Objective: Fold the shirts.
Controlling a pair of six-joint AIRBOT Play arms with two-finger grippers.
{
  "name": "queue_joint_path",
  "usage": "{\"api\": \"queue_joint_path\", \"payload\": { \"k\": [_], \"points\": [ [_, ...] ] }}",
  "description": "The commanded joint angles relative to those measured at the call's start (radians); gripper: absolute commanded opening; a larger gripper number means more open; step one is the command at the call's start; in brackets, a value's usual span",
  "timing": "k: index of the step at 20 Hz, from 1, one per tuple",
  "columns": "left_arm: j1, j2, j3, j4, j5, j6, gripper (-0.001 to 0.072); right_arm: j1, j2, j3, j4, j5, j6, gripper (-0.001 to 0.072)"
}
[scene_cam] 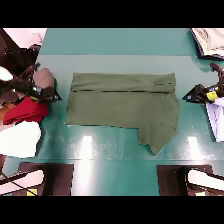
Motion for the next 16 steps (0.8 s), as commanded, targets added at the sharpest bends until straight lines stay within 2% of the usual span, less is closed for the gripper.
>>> {"api": "queue_joint_path", "payload": {
  "k": [1, 7, 16],
  "points": [
    [0.037, 0.061, -0.193, -0.063, -0.023, 0.04, 0.0483, -0.016, 0.059, -0.092, 0.049, 0.014, -0.017, 0.0342],
    [0.025, 0.066, -0.331, -0.066, 0.033, 0.073, 0.0482, -0.013, 0.108, -0.124, 0.048, 0.013, -0.017, 0.0342],
    [-0.098, 0.066, -0.34, -0.087, 0.167, 0.062, 0.0481, -0.013, 0.172, -0.124, 0.046, 0.009, -0.017, 0.0342]
  ]
}}
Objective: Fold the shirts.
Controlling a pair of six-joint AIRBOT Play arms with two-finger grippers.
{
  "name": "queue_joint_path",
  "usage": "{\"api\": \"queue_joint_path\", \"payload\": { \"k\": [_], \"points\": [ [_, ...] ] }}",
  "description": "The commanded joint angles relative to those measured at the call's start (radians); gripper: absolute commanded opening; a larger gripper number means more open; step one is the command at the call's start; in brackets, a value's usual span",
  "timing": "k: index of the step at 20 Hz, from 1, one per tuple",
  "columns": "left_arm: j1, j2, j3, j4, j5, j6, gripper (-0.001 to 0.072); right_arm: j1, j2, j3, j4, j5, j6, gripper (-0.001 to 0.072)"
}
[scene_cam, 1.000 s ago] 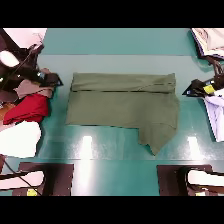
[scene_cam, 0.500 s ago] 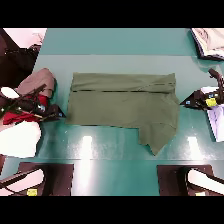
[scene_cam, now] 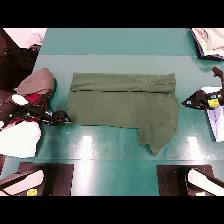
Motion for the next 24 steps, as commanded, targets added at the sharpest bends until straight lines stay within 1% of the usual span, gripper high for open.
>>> {"api": "queue_joint_path", "payload": {
  "k": [1, 2, 3, 4, 6, 7, 11, 14, 17, 20, 24],
  "points": [
    [-0.052, 0.001, -0.005, -0.003, 0.061, -0.027, 0.048, -0.001, 0.026, -0.001, -0.004, -0.001, 0.0, 0.0341],
    [-0.056, 0.001, -0.004, -0.007, 0.069, -0.042, 0.0314, -0.002, 0.032, -0.001, -0.011, 0.0, 0.0, 0.0341],
    [-0.056, 0.001, -0.004, -0.023, 0.072, -0.039, 0.0076, -0.002, 0.035, -0.001, -0.025, 0.0, 0.001, 0.0341],
    [-0.056, 0.002, -0.004, -0.026, 0.073, -0.04, 0.0025, -0.003, 0.037, -0.002, -0.061, 0.009, 0.01, 0.0341],
    [-0.056, 0.004, 0.001, -0.029, 0.06, -0.039, 0.0024, -0.004, 0.04, -0.023, -0.162, 0.036, 0.055, 0.0341],
    [-0.056, 0.004, 0.009, -0.029, 0.053, -0.039, 0.0023, -0.011, 0.049, -0.062, -0.192, 0.038, 0.06, 0.0341],
    [-0.056, 0.004, 0.052, -0.029, 0.035, -0.019, 0.0024, -0.077, 0.106, -0.34, -0.201, 0.011, 0.06, 0.0343],
    [-0.056, 0.004, 0.063, -0.029, 0.041, -0.012, 0.0024, -0.101, 0.109, -0.504, -0.167, -0.036, 0.06, 0.0337],
    [-0.056, 0.004, 0.063, -0.029, 0.043, -0.012, 0.0024, -0.101, 0.109, -0.586, -0.092, -0.151, 0.068, 0.0331],
    [-0.056, 0.004, 0.063, -0.029, 0.043, -0.012, 0.0024, -0.099, 0.109, -0.607, -0.05, -0.222, 0.068, 0.033],
    [-0.056, 0.004, 0.063, -0.03, 0.057, -0.012, 0.0024, -0.1, 0.109, -0.607, -0.05, -0.241, 0.068, 0.0326]
  ]
}}
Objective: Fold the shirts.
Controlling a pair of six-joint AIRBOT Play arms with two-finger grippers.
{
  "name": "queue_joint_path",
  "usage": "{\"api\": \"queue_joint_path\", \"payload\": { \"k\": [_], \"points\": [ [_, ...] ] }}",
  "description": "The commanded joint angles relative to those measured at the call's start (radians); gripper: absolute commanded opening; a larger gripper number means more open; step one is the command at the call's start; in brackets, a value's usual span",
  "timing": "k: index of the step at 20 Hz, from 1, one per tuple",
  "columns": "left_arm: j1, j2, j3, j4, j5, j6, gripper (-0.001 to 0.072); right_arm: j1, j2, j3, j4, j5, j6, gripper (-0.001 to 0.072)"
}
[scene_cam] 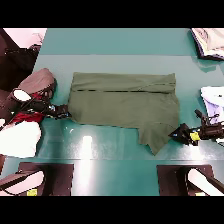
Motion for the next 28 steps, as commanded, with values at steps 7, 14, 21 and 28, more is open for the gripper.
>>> {"api": "queue_joint_path", "payload": {
  "k": [7, 14, 21, 28],
  "points": [
    [0.0, 0.001, 0.001, 0.0, 0.026, 0.0, 0.0024, 0.006, 0.0, -0.014, -0.001, -0.058, -0.027, 0.0067],
    [0.0, 0.119, 0.0, 0.136, -0.062, -0.012, 0.0021, 0.113, 0.054, 0.117, -0.253, 0.104, -0.037, 0.0013],
    [0.0, 0.441, -0.202, 0.208, -0.239, -0.116, 0.0022, 0.048, 0.355, 0.182, -0.398, 0.232, -0.037, 0.0013],
    [0.0, 0.42, -0.03, 0.111, -0.121, -0.124, 0.0022, 0.143, 0.266, 0.359, -0.314, 0.126, -0.026, 0.0013]
  ]
}}
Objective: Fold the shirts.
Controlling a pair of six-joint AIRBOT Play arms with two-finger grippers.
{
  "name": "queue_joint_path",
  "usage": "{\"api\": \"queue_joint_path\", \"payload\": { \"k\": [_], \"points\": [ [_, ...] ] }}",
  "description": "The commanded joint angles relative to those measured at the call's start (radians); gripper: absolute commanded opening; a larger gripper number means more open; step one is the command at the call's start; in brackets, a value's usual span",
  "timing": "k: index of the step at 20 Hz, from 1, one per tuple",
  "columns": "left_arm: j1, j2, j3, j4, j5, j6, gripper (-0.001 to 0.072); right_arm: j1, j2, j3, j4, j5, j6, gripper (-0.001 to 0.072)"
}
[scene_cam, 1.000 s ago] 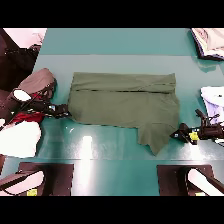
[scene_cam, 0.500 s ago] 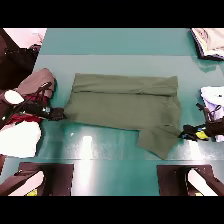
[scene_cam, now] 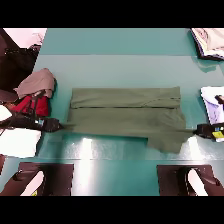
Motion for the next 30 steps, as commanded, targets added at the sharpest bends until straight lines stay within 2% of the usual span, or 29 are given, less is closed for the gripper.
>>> {"api": "queue_joint_path", "payload": {
  "k": [1, 6, 10, 13, 16, 17, 18, 19, 20, 23, 24, 25, 26, 28, 29, 30],
  "points": [
    [0.0, -0.059, 0.12, -0.021, 0.108, -0.007, 0.0022, 0.07, -0.116, 0.142, 0.024, -0.065, 0.008, 0.0013],
    [0.0, -0.323, 0.301, -0.041, 0.236, 0.018, 0.0023, 0.176, -0.416, 0.377, 0.027, -0.166, 0.013, 0.0013],
    [0.0, -0.524, 0.401, -0.05, 0.282, 0.019, 0.0024, 0.23, -0.626, 0.542, 0.027, -0.195, 0.039, 0.0013],
    [0.0, -0.61, 0.455, -0.074, 0.346, 0.046, 0.0024, 0.247, -0.747, 0.66, 0.039, -0.211, 0.062, 0.0015],
    [0.0, -0.656, 0.48, -0.141, 0.43, 0.045, 0.0026, 0.247, -0.847, 0.764, 0.129, -0.24, 0.064, 0.0017],
    [0.0, -0.657, 0.481, -0.159, 0.459, 0.044, 0.0188, 0.243, -0.872, 0.79, 0.18, -0.258, 0.064, 0.0053],
    [0.0, -0.657, 0.486, -0.184, 0.483, 0.043, 0.056, 0.232, -0.898, 0.818, 0.243, -0.28, 0.064, 0.0298],
    [0.0, -0.657, 0.496, -0.2, 0.485, 0.043, 0.068, 0.219, -0.918, 0.843, 0.305, -0.293, 0.064, 0.0478],
    [0.0, -0.657, 0.519, -0.209, 0.464, 0.043, 0.0647, 0.201, -0.934, 0.871, 0.368, -0.288, 0.064, 0.0503],
    [0.0, -0.657, 0.595, -0.211, 0.331, 0.044, 0.0641, 0.143, -0.923, 0.874, 0.41, -0.187, 0.028, 0.0503],
    [0.0, -0.657, 0.608, -0.213, 0.277, 0.045, 0.0388, 0.116, -0.905, 0.844, 0.411, -0.15, 0.009, 0.0503],
    [0.0, -0.656, 0.608, -0.214, 0.245, 0.047, 0.0077, 0.088, -0.885, 0.804, 0.411, -0.128, -0.011, 0.0503],
    [-0.006, -0.657, 0.605, -0.211, 0.226, 0.062, 0.0033, 0.057, -0.865, 0.758, 0.411, -0.113, -0.032, 0.0503],
    [-0.03, -0.657, 0.602, -0.213, 0.203, 0.072, 0.0033, -0.008, -0.84, 0.668, 0.412, -0.094, -0.053, 0.0534],
    [-0.053, -0.657, 0.602, -0.213, 0.198, 0.072, 0.0033, -0.038, -0.84, 0.633, 0.414, -0.084, -0.06, 0.0655],
    [-0.078, -0.657, 0.602, -0.213, 0.2, 0.072, 0.0033, -0.068, -0.848, 0.599, 0.414, -0.077, -0.06, 0.0697]
  ]
}}
